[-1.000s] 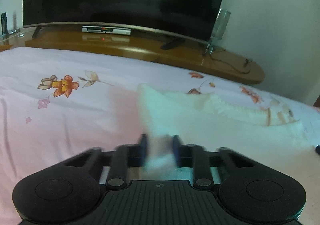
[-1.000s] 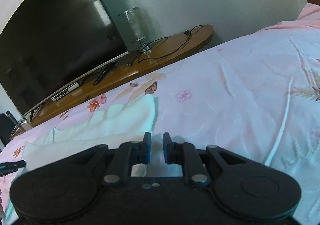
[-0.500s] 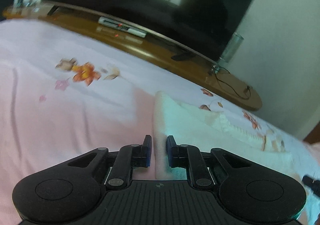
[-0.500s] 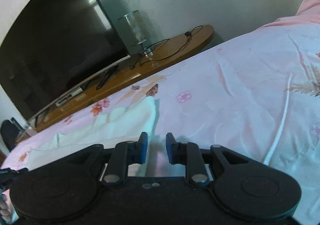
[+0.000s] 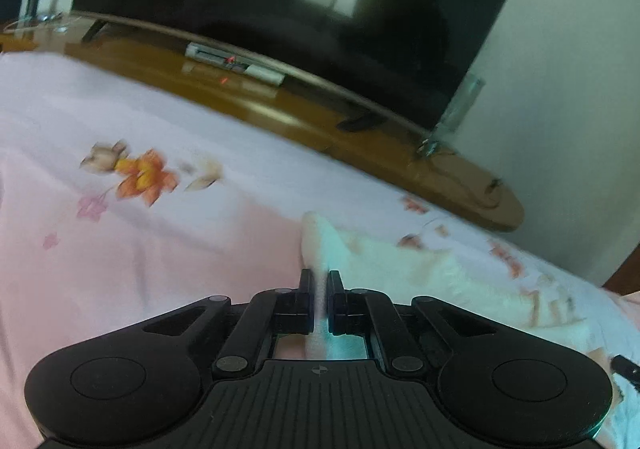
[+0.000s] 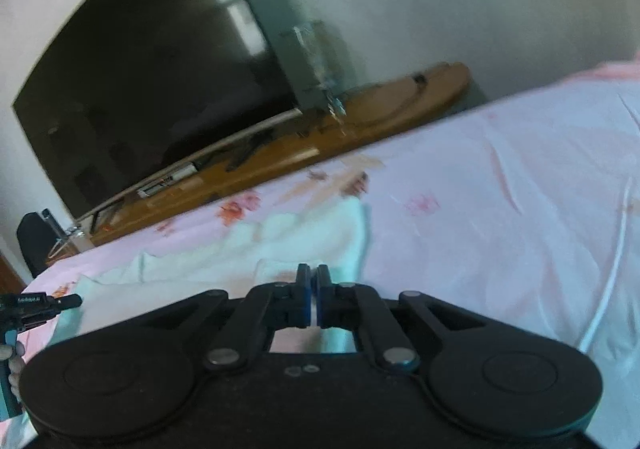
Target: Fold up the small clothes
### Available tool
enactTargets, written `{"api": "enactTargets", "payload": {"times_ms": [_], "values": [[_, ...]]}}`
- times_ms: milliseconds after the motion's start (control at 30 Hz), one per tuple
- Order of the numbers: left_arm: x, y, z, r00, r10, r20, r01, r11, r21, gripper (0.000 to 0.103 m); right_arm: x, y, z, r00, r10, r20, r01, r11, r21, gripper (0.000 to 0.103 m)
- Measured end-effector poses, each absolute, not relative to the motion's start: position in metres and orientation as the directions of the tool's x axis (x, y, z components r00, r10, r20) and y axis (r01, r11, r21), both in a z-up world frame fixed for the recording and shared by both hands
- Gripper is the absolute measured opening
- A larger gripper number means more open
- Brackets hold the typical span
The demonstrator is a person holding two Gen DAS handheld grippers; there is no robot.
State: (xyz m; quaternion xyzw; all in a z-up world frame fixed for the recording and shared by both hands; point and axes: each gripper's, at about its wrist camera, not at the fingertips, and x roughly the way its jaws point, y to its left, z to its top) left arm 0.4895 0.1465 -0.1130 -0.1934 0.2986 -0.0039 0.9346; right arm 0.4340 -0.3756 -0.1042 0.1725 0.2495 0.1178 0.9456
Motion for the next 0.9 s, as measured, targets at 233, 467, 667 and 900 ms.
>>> {"api": "enactTargets", "payload": {"times_ms": [233,467,667,900], "values": [[0.483,0.162,-0.117,0.826,-0.084,-0.557,-0.179,0.898,-0.402,0.022,0.446,-0.381,-0.117,0.812,0.253,-0.526,-0.042,0.924,0.38,0.005],[0.496,0.111,-0.091,0.848,-0.045,-0.528,-0.042,0.988,-0.151,0.057,0.439,-0.379,-0.099,0.852,0.254,-0.458,-0.079,0.927,0.368,0.016],[0.509,0.105,-0.11,0.793,0.009,-0.609,-0.076,0.994,-0.084,0.082,0.463,-0.343,-0.113,0.798,0.247,-0.55,-0.13,0.961,0.244,0.008],[0.456,0.091,-0.09,0.845,-0.021,-0.535,-0.008,0.999,-0.052,0.082,0.437,-0.36,-0.088,0.826,0.25,-0.505,-0.132,0.957,0.257,0.016]]}}
